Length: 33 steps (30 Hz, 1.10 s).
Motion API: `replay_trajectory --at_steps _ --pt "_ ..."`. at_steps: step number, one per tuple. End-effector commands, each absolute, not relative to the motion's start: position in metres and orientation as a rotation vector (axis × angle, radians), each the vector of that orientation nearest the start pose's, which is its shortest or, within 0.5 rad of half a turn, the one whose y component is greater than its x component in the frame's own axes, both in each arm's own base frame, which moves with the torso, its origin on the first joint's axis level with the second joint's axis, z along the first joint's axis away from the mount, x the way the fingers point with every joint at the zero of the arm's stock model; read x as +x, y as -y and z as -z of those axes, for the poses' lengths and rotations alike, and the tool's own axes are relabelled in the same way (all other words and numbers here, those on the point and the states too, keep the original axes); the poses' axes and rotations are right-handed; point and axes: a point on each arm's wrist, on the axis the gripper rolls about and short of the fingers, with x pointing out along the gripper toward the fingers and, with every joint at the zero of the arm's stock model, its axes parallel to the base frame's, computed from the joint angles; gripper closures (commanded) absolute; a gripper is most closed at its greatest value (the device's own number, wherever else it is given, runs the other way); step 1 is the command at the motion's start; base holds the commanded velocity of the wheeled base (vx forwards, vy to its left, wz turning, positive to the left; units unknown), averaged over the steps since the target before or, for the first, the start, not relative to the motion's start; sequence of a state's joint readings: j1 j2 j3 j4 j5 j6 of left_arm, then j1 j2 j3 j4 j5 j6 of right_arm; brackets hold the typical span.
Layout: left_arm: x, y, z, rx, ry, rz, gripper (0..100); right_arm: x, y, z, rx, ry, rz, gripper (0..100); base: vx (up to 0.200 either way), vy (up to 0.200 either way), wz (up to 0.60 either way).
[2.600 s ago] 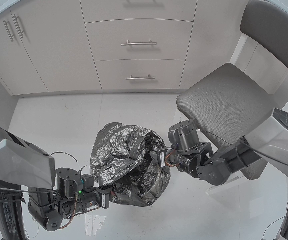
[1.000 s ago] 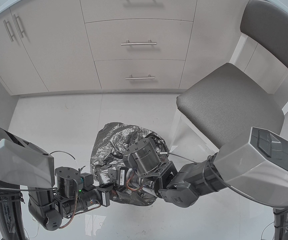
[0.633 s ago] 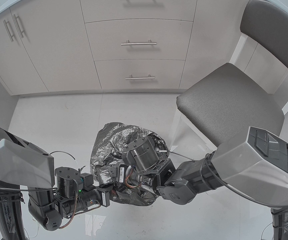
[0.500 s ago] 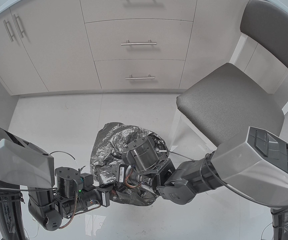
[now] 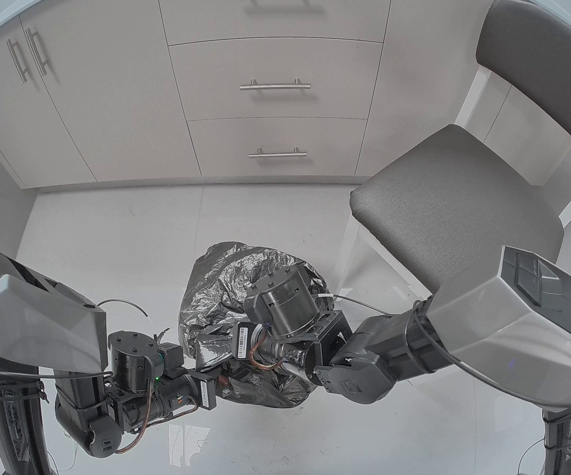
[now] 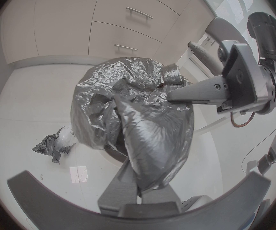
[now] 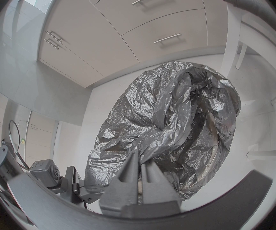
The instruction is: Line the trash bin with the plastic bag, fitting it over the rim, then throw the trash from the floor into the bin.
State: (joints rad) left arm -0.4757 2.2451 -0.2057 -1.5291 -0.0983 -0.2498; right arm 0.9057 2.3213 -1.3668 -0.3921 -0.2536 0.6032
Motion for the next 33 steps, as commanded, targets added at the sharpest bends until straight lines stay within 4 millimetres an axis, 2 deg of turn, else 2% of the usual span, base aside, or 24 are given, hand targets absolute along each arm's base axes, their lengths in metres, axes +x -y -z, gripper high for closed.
replay_trajectory --at_steps 1,8,18,19,24,31,33 --pt "0.232 0.123 0.006 -0.137 -0.579 0.483 100 0.281 -0.350 -0.075 0.242 -0.618 -0.448 100 0.000 0.000 0.00" --pt "0.225 0.126 0.002 -0.139 -0.585 0.499 100 0.278 -0.346 -0.069 0.195 -0.618 -0.424 100 0.000 0.000 0.00" --pt "0.225 0.127 0.002 -0.169 -0.582 0.447 100 0.276 -0.346 -0.075 0.205 -0.604 -0.428 100 0.000 0.000 0.00" --pt "0.225 0.127 0.002 -0.168 -0.585 0.447 0 0.277 -0.346 -0.075 0.206 -0.601 -0.424 100 0.000 0.000 0.00" --pt "0.225 0.127 0.003 -0.167 -0.586 0.445 0 0.278 -0.345 -0.072 0.197 -0.603 -0.414 100 0.000 0.000 0.00" --pt "0.229 0.128 -0.001 -0.175 -0.561 0.446 0 0.278 -0.346 -0.079 0.209 -0.584 -0.422 100 0.000 0.000 0.00" --pt "0.231 0.127 -0.013 -0.214 -0.519 0.443 0 0.278 -0.344 -0.084 0.209 -0.577 -0.424 100 0.000 0.000 0.00"
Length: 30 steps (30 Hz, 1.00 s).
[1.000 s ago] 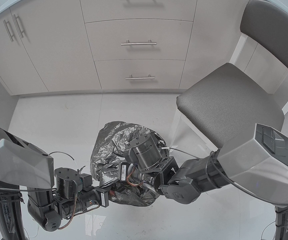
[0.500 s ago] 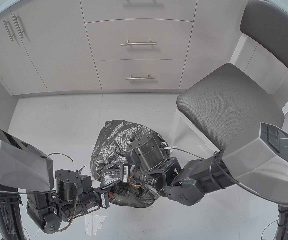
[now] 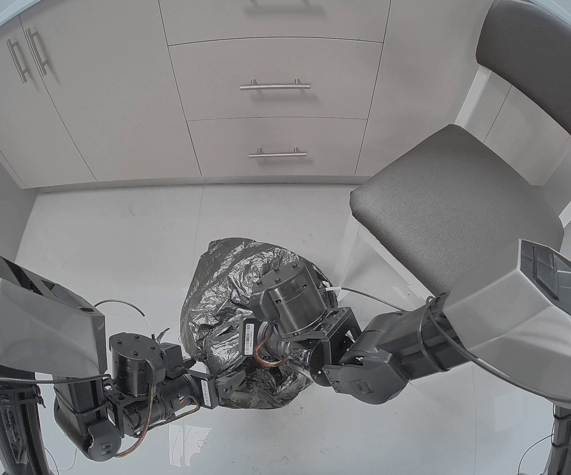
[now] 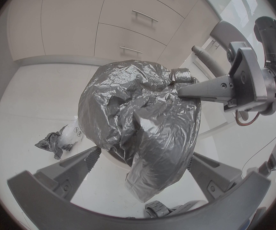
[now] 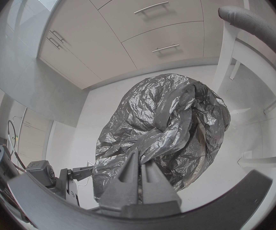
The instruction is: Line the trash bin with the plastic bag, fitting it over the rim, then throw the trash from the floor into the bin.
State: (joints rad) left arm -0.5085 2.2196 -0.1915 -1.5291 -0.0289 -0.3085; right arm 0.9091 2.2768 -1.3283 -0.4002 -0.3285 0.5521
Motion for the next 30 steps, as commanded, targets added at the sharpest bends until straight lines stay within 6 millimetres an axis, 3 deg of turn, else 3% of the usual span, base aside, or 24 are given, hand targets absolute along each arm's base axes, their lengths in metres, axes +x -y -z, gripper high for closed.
replay_trajectory --at_steps 1,4,5,7,8,9,14,19,30 --pt "0.231 0.127 -0.013 -0.214 -0.519 0.443 0 0.278 -0.344 -0.084 0.209 -0.577 -0.424 100 0.000 0.000 0.00" --pt "0.239 0.117 -0.047 -0.390 -0.402 0.409 0 0.280 -0.339 -0.089 0.219 -0.571 -0.415 100 0.000 0.000 0.00" --pt "0.239 0.117 -0.047 -0.390 -0.402 0.409 0 0.280 -0.339 -0.089 0.219 -0.571 -0.415 100 0.000 0.000 0.00" --pt "0.254 0.094 -0.075 -0.516 -0.285 0.355 0 0.279 -0.332 -0.095 0.225 -0.565 -0.410 100 0.000 0.000 0.00" --pt "0.254 0.094 -0.075 -0.516 -0.285 0.355 0 0.279 -0.332 -0.095 0.225 -0.565 -0.410 100 0.000 0.000 0.00" --pt "0.261 0.079 -0.082 -0.540 -0.253 0.343 0 0.278 -0.329 -0.096 0.220 -0.567 -0.406 100 0.000 0.000 0.00" --pt "0.271 0.055 -0.079 -0.566 -0.263 0.343 0 0.274 -0.322 -0.095 0.211 -0.580 -0.397 100 0.000 0.000 0.00" --pt "0.275 0.055 -0.078 -0.598 -0.264 0.346 0 0.269 -0.323 -0.092 0.225 -0.551 -0.418 100 0.000 0.000 0.00" --pt "0.316 0.065 -0.051 -0.681 -0.345 0.469 0 0.243 -0.324 -0.091 0.192 -0.544 -0.484 100 0.000 0.000 0.00"
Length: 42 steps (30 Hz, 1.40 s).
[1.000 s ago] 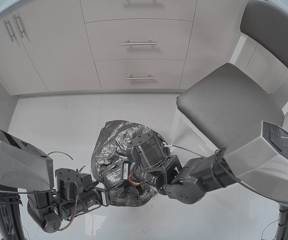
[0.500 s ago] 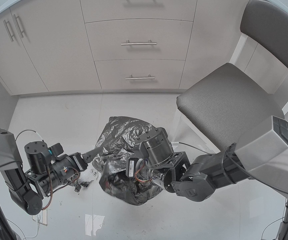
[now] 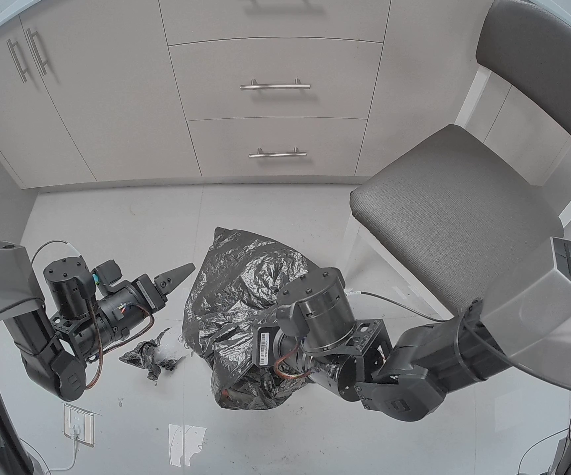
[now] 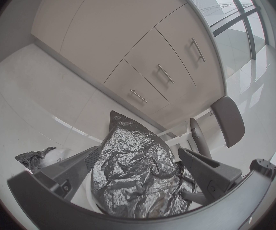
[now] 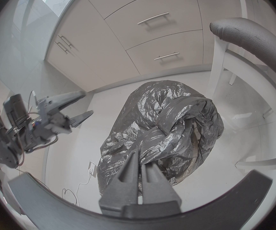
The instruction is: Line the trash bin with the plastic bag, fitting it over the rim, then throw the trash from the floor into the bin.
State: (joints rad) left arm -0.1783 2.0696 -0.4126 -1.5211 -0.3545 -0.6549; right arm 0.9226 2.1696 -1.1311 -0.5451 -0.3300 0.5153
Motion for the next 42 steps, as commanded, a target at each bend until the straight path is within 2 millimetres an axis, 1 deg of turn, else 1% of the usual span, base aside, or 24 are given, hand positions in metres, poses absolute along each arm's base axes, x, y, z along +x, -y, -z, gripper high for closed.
replay_trajectory --at_steps 1,4,7,8,9,11,14,16,17,21,26,31,34,42 --pt "0.321 0.065 -0.048 -0.704 -0.352 0.475 0 0.242 -0.323 -0.090 0.192 -0.549 -0.488 100 0.000 0.000 0.00" --pt "0.335 0.064 -0.039 -0.750 -0.380 0.494 0 0.239 -0.320 -0.090 0.180 -0.561 -0.508 100 0.000 0.000 0.00" --pt "0.343 0.062 -0.035 -0.762 -0.404 0.496 0 0.233 -0.314 -0.093 0.181 -0.587 -0.561 100 0.000 0.000 0.00" --pt "0.344 0.062 -0.035 -0.762 -0.404 0.496 0 0.233 -0.313 -0.095 0.183 -0.586 -0.565 100 0.000 0.000 0.00" --pt "0.350 0.062 -0.034 -0.764 -0.420 0.486 0 0.230 -0.311 -0.097 0.174 -0.591 -0.594 100 0.000 0.000 0.00" --pt "0.357 0.062 -0.034 -0.766 -0.431 0.479 0 0.230 -0.311 -0.097 0.163 -0.588 -0.599 100 0.000 0.000 0.00" --pt "0.375 0.060 -0.034 -0.791 -0.443 0.458 0 0.230 -0.311 -0.096 0.158 -0.588 -0.601 100 0.000 0.000 0.00" --pt "0.381 0.060 -0.036 -0.807 -0.454 0.452 0 0.229 -0.312 -0.095 0.150 -0.589 -0.604 100 0.000 0.000 0.00" --pt "0.381 0.060 -0.036 -0.807 -0.454 0.452 0 0.229 -0.312 -0.095 0.150 -0.589 -0.604 100 0.000 0.000 0.00" --pt "0.392 0.061 -0.044 -0.821 -0.438 0.454 0 0.224 -0.314 -0.096 0.145 -0.589 -0.616 100 0.000 0.000 0.00" --pt "0.407 0.057 -0.048 -0.823 -0.425 0.444 0 0.220 -0.317 -0.093 0.136 -0.596 -0.624 100 0.000 0.000 0.00" --pt "0.414 0.057 -0.045 -0.821 -0.441 0.436 0 0.216 -0.317 -0.090 0.128 -0.607 -0.628 100 0.000 0.000 0.00" --pt "0.422 0.058 -0.042 -0.818 -0.427 0.442 0 0.212 -0.320 -0.090 0.133 -0.595 -0.644 100 0.000 0.000 0.00" --pt "0.430 0.061 -0.043 -0.811 -0.407 0.456 0 0.211 -0.320 -0.086 0.131 -0.582 -0.654 100 0.000 0.000 0.00"
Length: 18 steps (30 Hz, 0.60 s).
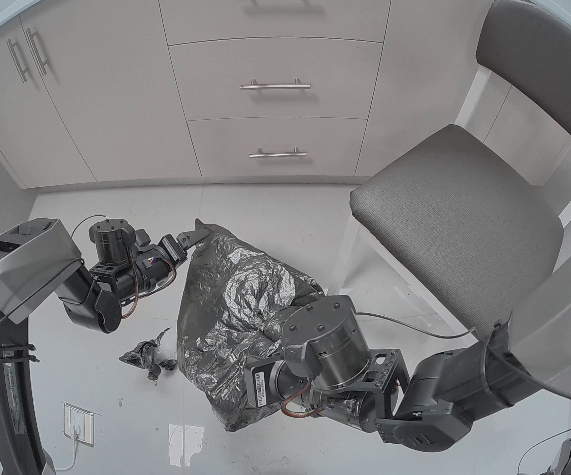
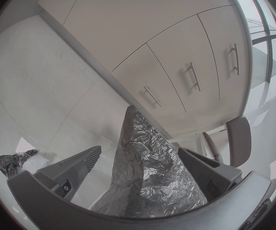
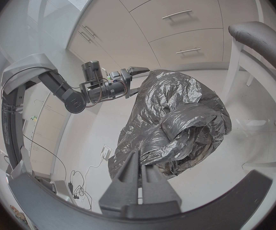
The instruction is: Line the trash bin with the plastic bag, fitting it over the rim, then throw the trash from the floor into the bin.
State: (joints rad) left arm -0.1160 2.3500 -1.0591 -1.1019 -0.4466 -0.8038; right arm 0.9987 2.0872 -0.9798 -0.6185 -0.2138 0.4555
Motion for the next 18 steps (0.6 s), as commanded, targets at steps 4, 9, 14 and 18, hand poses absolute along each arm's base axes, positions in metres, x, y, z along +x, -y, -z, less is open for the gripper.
replay_trajectory --at_steps 4,9,14,18 --pt "0.432 0.062 -0.041 -0.809 -0.405 0.461 0 0.212 -0.321 -0.084 0.125 -0.584 -0.654 100 0.000 0.000 0.00" --pt "0.439 0.063 -0.037 -0.806 -0.397 0.464 0 0.211 -0.321 -0.083 0.123 -0.586 -0.653 100 0.000 0.000 0.00" --pt "0.440 0.063 -0.039 -0.806 -0.396 0.465 0 0.211 -0.321 -0.082 0.122 -0.587 -0.652 100 0.000 0.000 0.00" --pt "0.442 0.064 -0.042 -0.804 -0.397 0.464 0 0.209 -0.323 -0.079 0.115 -0.594 -0.658 100 0.000 0.000 0.00"
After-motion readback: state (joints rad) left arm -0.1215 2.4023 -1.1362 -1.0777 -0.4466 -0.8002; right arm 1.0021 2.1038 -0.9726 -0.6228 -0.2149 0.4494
